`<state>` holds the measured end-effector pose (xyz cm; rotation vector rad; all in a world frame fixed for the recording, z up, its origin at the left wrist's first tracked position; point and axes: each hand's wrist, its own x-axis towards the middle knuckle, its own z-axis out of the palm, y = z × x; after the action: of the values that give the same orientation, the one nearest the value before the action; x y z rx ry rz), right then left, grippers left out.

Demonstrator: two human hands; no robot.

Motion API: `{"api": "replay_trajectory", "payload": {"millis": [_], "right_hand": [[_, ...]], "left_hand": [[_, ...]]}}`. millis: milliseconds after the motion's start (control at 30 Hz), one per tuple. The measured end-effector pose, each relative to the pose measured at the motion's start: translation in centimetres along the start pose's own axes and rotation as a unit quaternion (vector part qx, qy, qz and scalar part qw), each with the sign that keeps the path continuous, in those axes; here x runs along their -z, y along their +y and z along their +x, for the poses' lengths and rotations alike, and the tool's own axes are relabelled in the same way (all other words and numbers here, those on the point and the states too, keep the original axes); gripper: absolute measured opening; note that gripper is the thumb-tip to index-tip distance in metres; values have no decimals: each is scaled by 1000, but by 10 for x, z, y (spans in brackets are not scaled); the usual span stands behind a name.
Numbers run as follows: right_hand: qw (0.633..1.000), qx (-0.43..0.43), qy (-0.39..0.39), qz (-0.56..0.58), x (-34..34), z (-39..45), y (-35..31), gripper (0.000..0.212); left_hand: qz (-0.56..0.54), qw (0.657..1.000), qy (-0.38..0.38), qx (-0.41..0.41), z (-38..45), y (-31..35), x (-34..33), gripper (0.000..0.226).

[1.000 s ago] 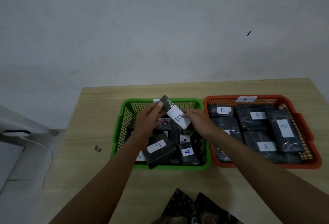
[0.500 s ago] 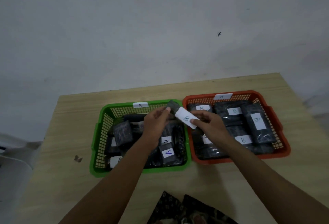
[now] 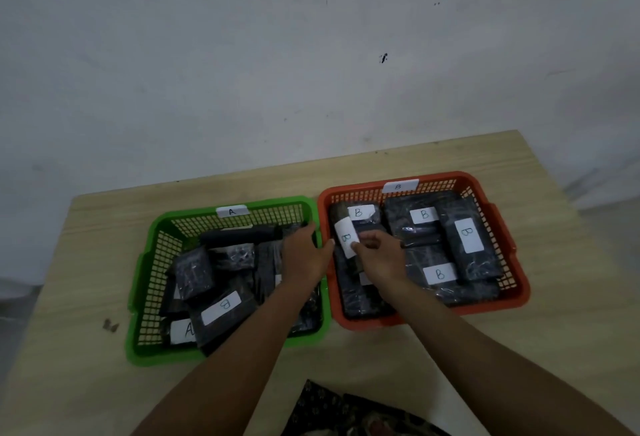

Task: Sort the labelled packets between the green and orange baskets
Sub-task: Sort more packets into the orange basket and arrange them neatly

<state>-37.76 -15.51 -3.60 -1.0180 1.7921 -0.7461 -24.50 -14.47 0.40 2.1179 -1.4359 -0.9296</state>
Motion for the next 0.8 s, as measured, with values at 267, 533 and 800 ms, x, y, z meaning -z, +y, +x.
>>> {"api": "replay_trajectory", "payload": {"millis": [267,533,800], "right_hand": [[991,20,-2,-131,-6,0,0,21],[976,122,5,-182,-3,-14,-1,21],[906,285,-38,-311,-20,-81,-14,40]], "left_hand": [[-47,999,-9,1,8,-15,1,64],[-106,994,-12,28,10,-23,11,52],[-118,993,12,8,-7,-55,43,29]]}}
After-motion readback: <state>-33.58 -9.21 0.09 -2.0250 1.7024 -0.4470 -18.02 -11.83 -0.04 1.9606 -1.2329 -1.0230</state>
